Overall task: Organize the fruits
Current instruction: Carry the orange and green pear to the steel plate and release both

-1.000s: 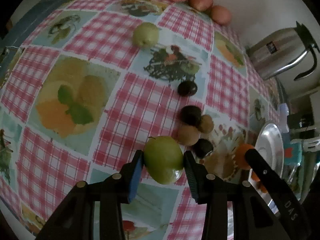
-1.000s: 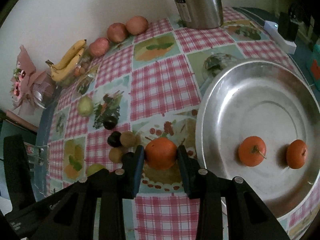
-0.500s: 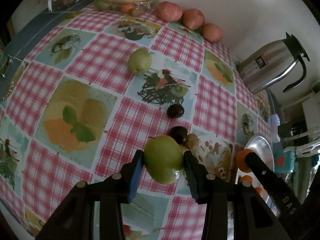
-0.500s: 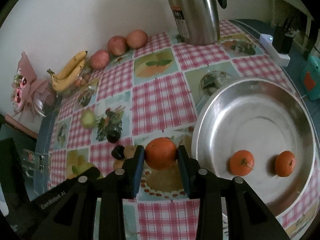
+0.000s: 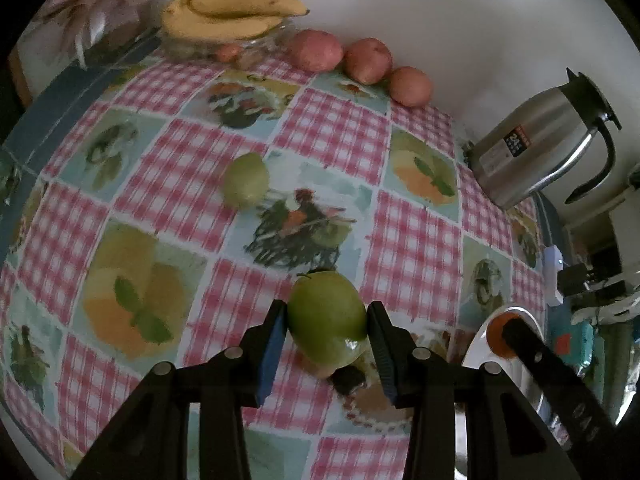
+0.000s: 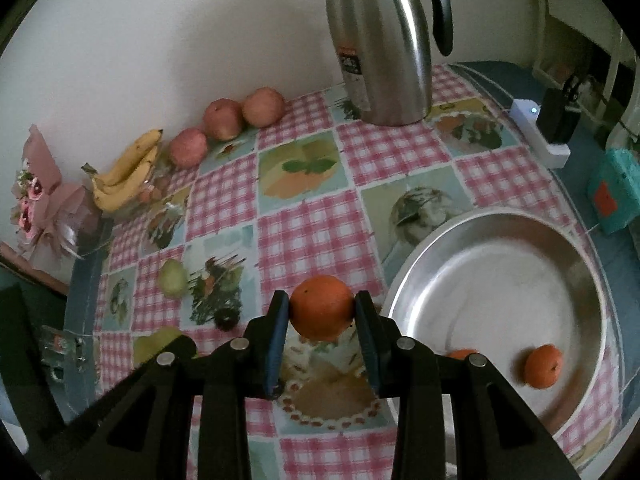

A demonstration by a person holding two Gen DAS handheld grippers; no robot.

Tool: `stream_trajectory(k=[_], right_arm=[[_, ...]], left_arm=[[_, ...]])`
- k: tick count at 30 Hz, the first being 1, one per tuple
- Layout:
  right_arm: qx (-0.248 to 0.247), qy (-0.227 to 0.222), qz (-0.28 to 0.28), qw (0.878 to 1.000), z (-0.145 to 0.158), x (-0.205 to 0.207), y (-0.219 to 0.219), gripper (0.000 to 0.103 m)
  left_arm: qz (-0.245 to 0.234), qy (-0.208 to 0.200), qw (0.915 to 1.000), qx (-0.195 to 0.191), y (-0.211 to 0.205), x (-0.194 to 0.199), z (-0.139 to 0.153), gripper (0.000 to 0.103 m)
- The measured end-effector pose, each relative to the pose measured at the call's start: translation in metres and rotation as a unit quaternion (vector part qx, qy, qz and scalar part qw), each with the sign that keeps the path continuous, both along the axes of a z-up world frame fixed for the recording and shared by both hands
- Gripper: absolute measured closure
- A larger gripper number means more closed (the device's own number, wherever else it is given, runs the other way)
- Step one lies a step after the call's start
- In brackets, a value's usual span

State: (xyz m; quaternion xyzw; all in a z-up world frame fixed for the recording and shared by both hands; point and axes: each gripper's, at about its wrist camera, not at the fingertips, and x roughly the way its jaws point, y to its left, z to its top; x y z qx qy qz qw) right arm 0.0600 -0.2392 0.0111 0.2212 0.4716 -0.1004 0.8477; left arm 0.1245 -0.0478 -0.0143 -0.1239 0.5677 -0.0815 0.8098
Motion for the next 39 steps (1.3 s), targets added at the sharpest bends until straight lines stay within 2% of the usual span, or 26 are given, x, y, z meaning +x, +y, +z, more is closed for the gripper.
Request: stream_trajectory(k=[7, 11, 16, 21, 25, 30, 39], right_arm=[[0.007, 0.023, -0.036, 0.999, -0.012, -0.007, -0.042, 0.068], [-0.002, 0.044, -0.076, 0.996, -0.021, -0.018, -0.072, 0.068], [-0.017, 0.064, -0.129, 0.989, -0.029, -0.04, -0.113, 0.068], [-0.024, 0.07, -0.178, 0.981, -0.029, -0.062, -0.145, 0.068], [-0.021, 0.072, -0.195, 0.978, -0.031, -0.07, -0.156, 0.068], [-0.006, 0.088, -0.187, 0.978, -0.043, -0.068, -0.156, 0.068], [0.005, 0.108, -0.176, 0.978, -0.056, -0.064, -0.151, 0.067]], left_arm=[[-0.033, -0.01, 0.9994, 0.006, -0.046, 0.007, 0.009, 0.059], [-0.076, -0.018, 0.9969, 0.007, -0.086, 0.002, 0.014, 0.059], [-0.139, -0.026, 0.9899, 0.009, -0.137, -0.012, 0.013, 0.059], [-0.2, -0.041, 0.9788, 0.013, -0.176, -0.03, 0.007, 0.059], [-0.223, -0.035, 0.9738, 0.024, -0.19, -0.039, -0.008, 0.059], [-0.242, -0.028, 0.9688, 0.043, -0.2, -0.046, -0.022, 0.059], [-0.25, -0.021, 0.9664, 0.057, -0.202, -0.049, -0.031, 0.059]])
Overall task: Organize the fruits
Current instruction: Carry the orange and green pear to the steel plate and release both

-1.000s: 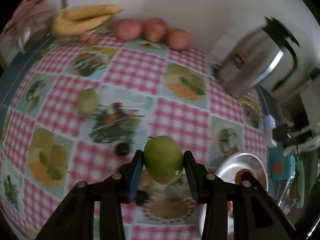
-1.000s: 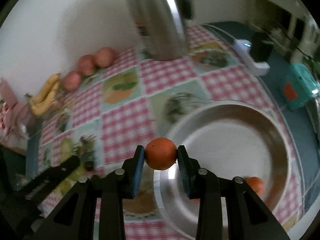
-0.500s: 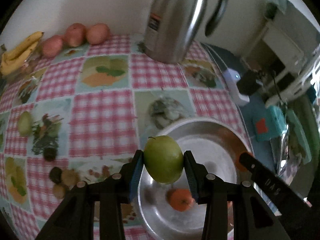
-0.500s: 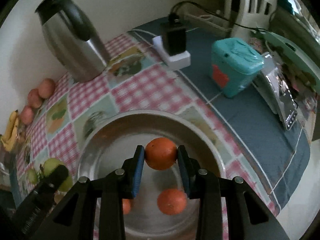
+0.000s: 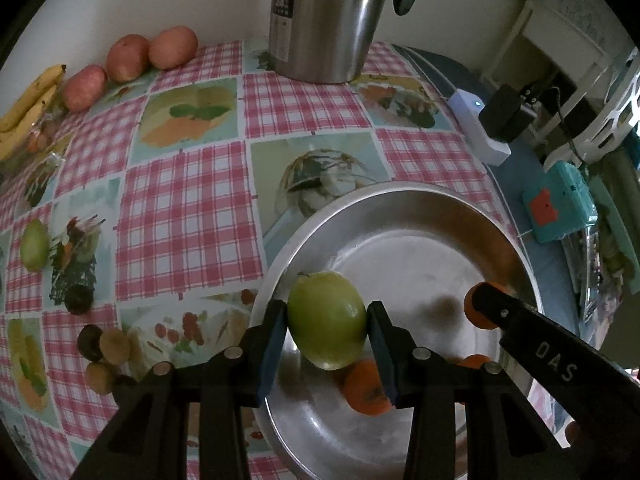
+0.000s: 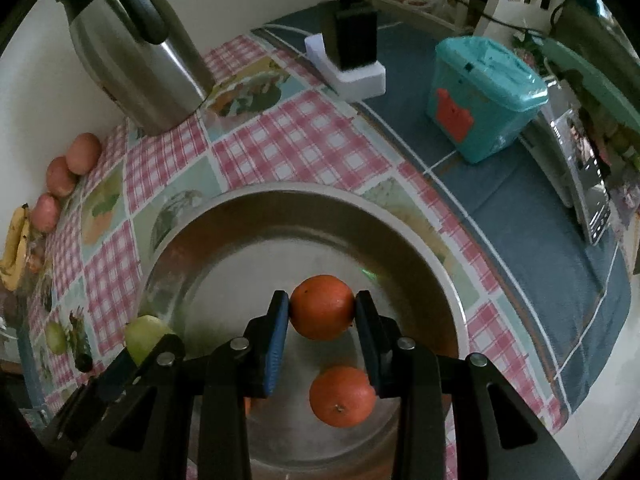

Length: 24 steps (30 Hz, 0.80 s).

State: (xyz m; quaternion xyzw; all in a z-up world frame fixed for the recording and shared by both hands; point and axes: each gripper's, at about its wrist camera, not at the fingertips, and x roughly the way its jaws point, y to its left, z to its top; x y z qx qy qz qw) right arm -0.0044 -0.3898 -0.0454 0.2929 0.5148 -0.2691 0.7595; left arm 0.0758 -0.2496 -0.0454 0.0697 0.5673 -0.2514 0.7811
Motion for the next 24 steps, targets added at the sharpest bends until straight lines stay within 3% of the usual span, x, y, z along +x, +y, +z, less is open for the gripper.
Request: stream_trajectory(k=[5, 9, 14, 24], right_arm=[[0.0, 0.002, -0.002, 1.0, 0.0, 0.0, 0.0, 0.067], [-0.013, -0.003, 0.001, 1.0, 0.007, 0.0, 0.001, 0.054], [-0.018, -0.025, -0.003, 1.0, 0.021, -0.005, 0.0, 0.052], [-0.028, -0.024, 0.022, 0.999, 0.03, -0.004, 0.01, 0.052]], left_arm=[[-0.006, -0.009, 0.9999, -0.009, -0.001, -0.001, 0.008, 0.053], [-0.005, -0.018, 0.9997, -0.013, 0.002, -0.001, 0.017, 0.047], [0.006, -0.022, 0.9996, -0.015, 0.011, 0.001, 0.028, 0.039], [0.081, -0.02, 0.9965, -0.003, 0.061, 0.019, 0.038, 0.033]])
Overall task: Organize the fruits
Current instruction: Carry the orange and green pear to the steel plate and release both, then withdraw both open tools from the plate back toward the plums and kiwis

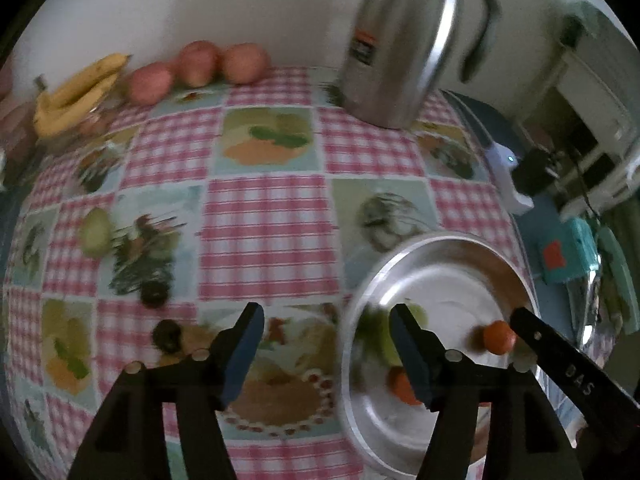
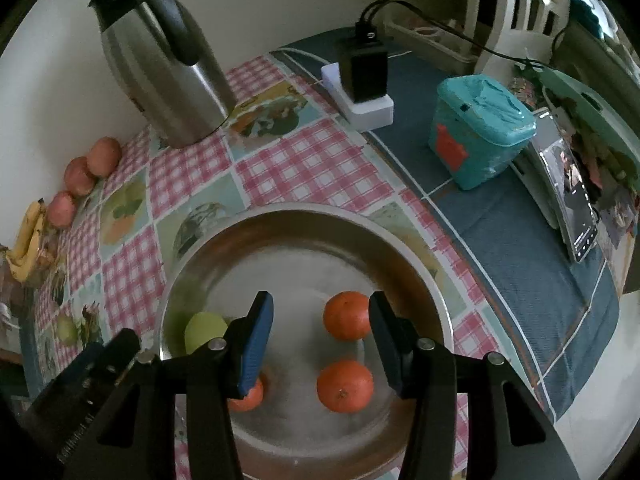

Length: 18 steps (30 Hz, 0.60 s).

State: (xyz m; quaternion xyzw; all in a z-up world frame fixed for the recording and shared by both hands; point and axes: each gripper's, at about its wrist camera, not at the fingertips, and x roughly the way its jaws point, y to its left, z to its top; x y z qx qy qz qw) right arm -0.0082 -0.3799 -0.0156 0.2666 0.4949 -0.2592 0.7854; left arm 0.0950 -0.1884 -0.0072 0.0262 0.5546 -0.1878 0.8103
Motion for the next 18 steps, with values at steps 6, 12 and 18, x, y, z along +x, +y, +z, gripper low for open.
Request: stream_trajectory(k=[6, 12, 18], right_arm=[[-0.004, 0.003, 0.018, 1.0, 0.001, 0.002, 0.011, 0.052], [-0.007, 0.0, 0.035, 0.999, 0.005, 0.0, 0.023, 0.052], [-0.007, -0.004, 0.049, 0.999, 0.008, 0.002, 0.03, 0.051]], left_arm=[[0.044, 0.001, 0.999, -0.007, 0.036, 0.009, 0.004, 0.031], [0.076, -0.005, 0.997, -0.015, 0.066, 0.011, 0.009, 0.031], [0.092, 0.0, 0.9957, -0.014, 0.083, 0.009, 0.006, 0.028]])
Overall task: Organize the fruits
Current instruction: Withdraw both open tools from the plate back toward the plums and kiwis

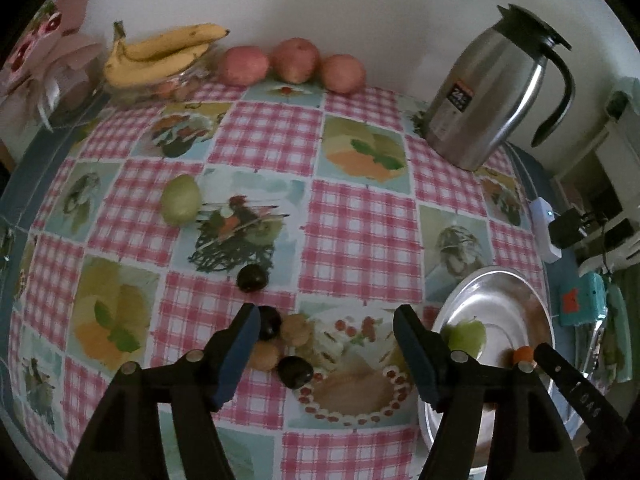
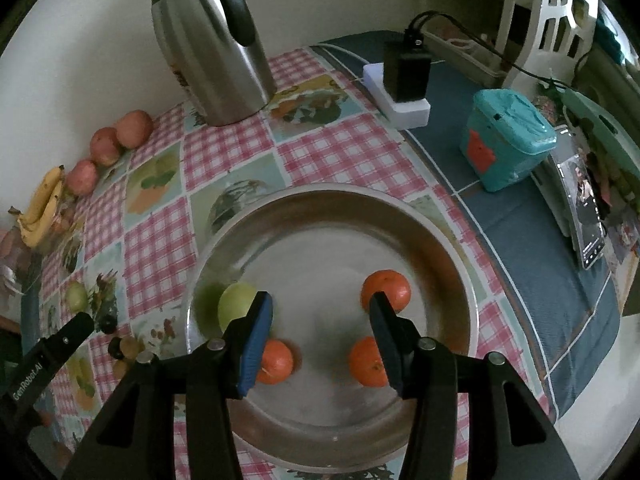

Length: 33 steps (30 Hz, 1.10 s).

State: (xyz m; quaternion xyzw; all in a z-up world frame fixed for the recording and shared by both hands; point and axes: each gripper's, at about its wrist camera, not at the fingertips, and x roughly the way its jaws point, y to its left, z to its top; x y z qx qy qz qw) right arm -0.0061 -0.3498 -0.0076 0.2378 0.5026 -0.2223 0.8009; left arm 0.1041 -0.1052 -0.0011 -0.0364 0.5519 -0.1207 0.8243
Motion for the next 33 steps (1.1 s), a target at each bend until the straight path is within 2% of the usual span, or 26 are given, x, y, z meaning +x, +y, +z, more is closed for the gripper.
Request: stream_trajectory(k=[2, 3, 4, 5, 6, 12, 14, 15, 16, 26, 33], right_arm=[[0.001, 0.0, 0.002, 1.0, 0.0, 0.001, 0.001, 0.051], [0.002, 0.0, 0.003, 1.0, 0.0, 0.001, 0.001, 0.049], [0.002, -0.001, 0.003, 1.0, -0.001, 0.001, 0.0, 0.035], [0.003, -0.001, 0.004, 1.0, -0.001, 0.001, 0.001, 0.028], [0.002, -0.002, 0.005, 1.0, -0.002, 0.002, 0.001, 0.021], [0.007, -0.003, 0.021, 1.0, -0.006, 0.006, 0.006, 0.02], [0.006, -0.004, 0.025, 1.0, -0.006, 0.007, 0.007, 0.016], [0.005, -0.005, 0.026, 1.0, -0.007, 0.007, 0.008, 0.008], [0.006, -0.006, 0.025, 1.0, -0.006, 0.007, 0.008, 0.007], [0.003, -0.003, 0.015, 1.0, -0.007, 0.005, 0.008, 0.006], [-0.008, -0.003, 0.039, 0.999, -0.005, 0.011, 0.022, 0.006]], left_arm=[[0.005, 0.001, 1.0, 0.003, 0.004, 0.0, -0.002, 0.023], [0.011, 0.001, 0.9999, 0.006, 0.006, -0.001, -0.004, 0.015], [0.015, 0.001, 0.9999, 0.008, 0.008, -0.001, -0.005, 0.011], [0.019, 0.001, 0.9998, 0.009, 0.01, -0.001, -0.006, 0.003], [0.023, 0.0, 0.9997, 0.01, 0.012, -0.001, -0.007, 0.0], [0.034, 0.002, 0.9992, 0.02, 0.017, -0.001, -0.012, 0.0], [0.036, 0.005, 0.9991, 0.02, 0.018, -0.001, -0.013, 0.0], [0.036, 0.006, 0.9991, 0.021, 0.019, -0.001, -0.014, 0.0], [0.037, 0.005, 0.999, 0.024, 0.019, -0.002, -0.014, 0.0], [0.043, -0.002, 0.9987, 0.025, 0.029, -0.004, -0.009, 0.0], [0.031, -0.009, 0.9991, 0.028, 0.031, -0.009, -0.005, 0.0]])
